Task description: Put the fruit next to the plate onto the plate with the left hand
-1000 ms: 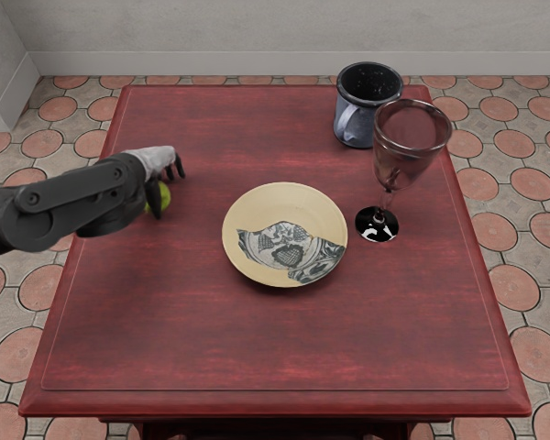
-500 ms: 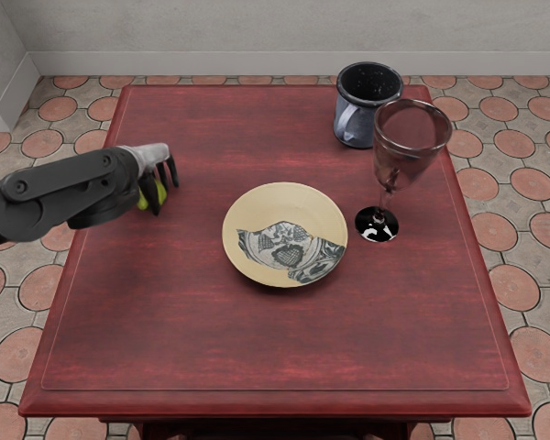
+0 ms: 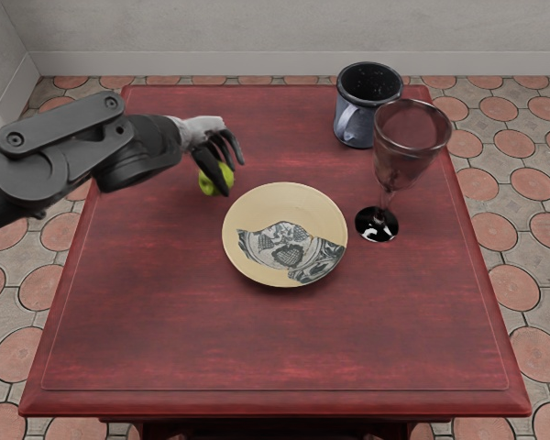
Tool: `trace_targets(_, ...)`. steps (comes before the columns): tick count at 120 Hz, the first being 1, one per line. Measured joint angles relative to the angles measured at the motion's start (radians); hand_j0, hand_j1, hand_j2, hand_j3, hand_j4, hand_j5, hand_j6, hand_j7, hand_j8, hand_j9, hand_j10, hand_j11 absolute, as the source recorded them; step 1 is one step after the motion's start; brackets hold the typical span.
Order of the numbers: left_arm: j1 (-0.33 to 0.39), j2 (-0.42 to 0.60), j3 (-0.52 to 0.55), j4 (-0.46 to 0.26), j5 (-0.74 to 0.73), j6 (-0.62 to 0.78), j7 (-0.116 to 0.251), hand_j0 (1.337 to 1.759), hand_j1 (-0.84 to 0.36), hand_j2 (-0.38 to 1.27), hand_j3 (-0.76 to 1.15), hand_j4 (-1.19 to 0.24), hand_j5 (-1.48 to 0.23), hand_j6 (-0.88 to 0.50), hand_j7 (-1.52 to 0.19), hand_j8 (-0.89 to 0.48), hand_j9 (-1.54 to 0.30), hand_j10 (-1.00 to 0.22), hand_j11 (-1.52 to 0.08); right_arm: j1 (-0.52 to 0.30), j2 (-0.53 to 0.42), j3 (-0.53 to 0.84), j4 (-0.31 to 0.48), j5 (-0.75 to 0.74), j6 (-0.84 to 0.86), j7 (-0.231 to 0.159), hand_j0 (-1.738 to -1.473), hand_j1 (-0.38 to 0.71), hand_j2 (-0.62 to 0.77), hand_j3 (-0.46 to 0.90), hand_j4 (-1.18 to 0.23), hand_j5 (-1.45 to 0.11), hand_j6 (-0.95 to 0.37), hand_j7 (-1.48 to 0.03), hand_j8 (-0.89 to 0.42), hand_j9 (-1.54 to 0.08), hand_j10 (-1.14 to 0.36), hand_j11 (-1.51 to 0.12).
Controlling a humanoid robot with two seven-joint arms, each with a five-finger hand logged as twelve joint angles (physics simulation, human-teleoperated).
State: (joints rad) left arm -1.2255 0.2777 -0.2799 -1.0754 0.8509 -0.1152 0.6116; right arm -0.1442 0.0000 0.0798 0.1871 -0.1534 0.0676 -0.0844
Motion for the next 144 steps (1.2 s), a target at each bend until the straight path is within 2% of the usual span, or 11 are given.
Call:
trace_targets(7,-0.013,0.0,-0.011,-0.01,-0.046,-0.062,0.0,1.655,-0.27,0.34,0.0,-0.69,-0.95,-0.65,-0.94,-0.46,-0.93,-0.53,-0.92,0.0,0.0,0.0,0.0,0.0,0.0,0.0,-1.658,-0.32,0.0,0.0,-0.02,-0.03,-0.02,-0.03,-0.02,-0.03,-0.02,-0.03)
trace_targets(9,-0.016,0.0,-0.014,-0.012,-0.056,-0.08,0.0,1.655,-0.3,0.45,0.0,-0.69,-0.95,-0.65,-0.95,-0.46,-0.93,-0.54,-0.92,0.0,0.0,0.0,0.0,0.0,0.0,0.0,-1.658,-0.32,0.0,0.0,-0.02,-0.03,-0.02,-0.03,-0.02,-0.03,-0.02,-0.03)
trace_targets(12,-0.022,0.0,-0.018,-0.014,-0.073,-0.103,0.0,1.655,-0.28,0.37,0.0,-0.69,-0.96,-0.65,-0.95,-0.47,-0.94,-0.54,-0.92,0.0,0.0,0.0,0.0,0.0,0.0,0.0,-1.658,-0.32,0.0,0.0,-0.02,-0.03,-0.02,-0.03,-0.02,-0.03,-0.02,-0.03)
trace_targets(21,-0.032,-0.005,-0.026,-0.019,-0.114,-0.153,0.0,1.655,-0.3,0.45,0.0,-0.69,-0.97,-0.67,-0.97,-0.48,-0.95,-0.55,-0.93,0.0,0.0,0.0,0.0,0.0,0.0,0.0,-1.658,-0.32,0.0,0.0,-0.02,-0.03,-0.02,-0.03,-0.02,-0.03,-0.02,-0.03)
trace_targets(28,-0.031,-0.029,-0.027,-0.02,-0.128,-0.175,0.0,1.655,-0.3,0.43,0.0,-0.71,-0.97,-0.69,-0.97,-0.49,-0.95,-0.59,-0.95,0.0,0.0,0.0,0.0,0.0,0.0,0.0,-1.658,-0.32,0.0,0.0,-0.02,-0.03,-0.02,-0.03,-0.02,-0.03,-0.02,-0.03)
trace_targets(37,-0.023,-0.079,-0.024,-0.021,-0.142,-0.189,0.0,1.656,-0.32,0.46,0.0,-0.71,-1.0,-0.7,-1.0,-0.5,-0.98,-0.5,-0.96,0.0,0.0,0.0,0.0,0.0,0.0,0.0,-1.658,-0.32,0.0,0.0,-0.02,-0.03,-0.02,-0.03,-0.02,-0.03,-0.02,-0.03)
trace_targets(50,-0.02,-0.08,-0.02,-0.021,-0.145,-0.197,0.0,1.656,-0.32,0.5,0.0,-0.72,-1.0,-0.72,-1.0,-0.53,-0.98,-0.56,-0.97,0.0,0.0,0.0,0.0,0.0,0.0,0.0,-1.658,-0.32,0.0,0.0,-0.02,-0.03,-0.02,-0.03,-0.02,-0.03,-0.02,-0.03)
trace_targets(74,-0.032,-0.058,-0.037,-0.021,-0.162,-0.197,-0.001,1.657,0.07,0.2,0.0,-0.3,-0.41,-0.3,-0.41,-0.23,-0.41,-0.24,-0.4,0.0,0.0,0.0,0.0,0.0,0.0,0.0,-1.658,-0.32,0.0,0.0,-0.02,-0.03,-0.02,-0.03,-0.02,-0.03,-0.02,-0.03)
trace_targets(94,-0.008,0.184,-0.179,-0.021,-0.466,-0.385,-0.001,1.658,0.22,0.09,0.0,-0.14,-0.19,-0.14,-0.19,-0.11,-0.19,-0.11,-0.18,0.0,0.0,0.0,0.0,0.0,0.0,0.0,-1.658,-0.32,0.0,0.0,-0.02,-0.03,-0.02,-0.03,-0.02,-0.03,-0.02,-0.03)
trace_targets(119,0.248,0.377,-0.412,-0.015,-0.81,-0.481,-0.001,1.658,0.29,0.03,0.0,-0.06,-0.08,-0.06,-0.08,-0.04,-0.08,-0.05,-0.07,0.0,0.0,0.0,0.0,0.0,0.0,0.0,-1.658,-0.32,0.0,0.0,-0.02,-0.03,-0.02,-0.03,-0.02,-0.03,-0.02,-0.03)
trace_targets(144,0.444,0.52,-0.475,-0.008,-0.976,-0.494,-0.001,1.658,0.33,0.01,0.0,-0.02,-0.03,-0.02,-0.03,-0.02,-0.03,-0.02,-0.03,0.0,0.0,0.0,0.0,0.0,0.0,0.0,-1.658,-0.32,0.0,0.0,-0.02,-0.03,-0.02,-0.03,-0.02,-0.03,-0.02,-0.03)
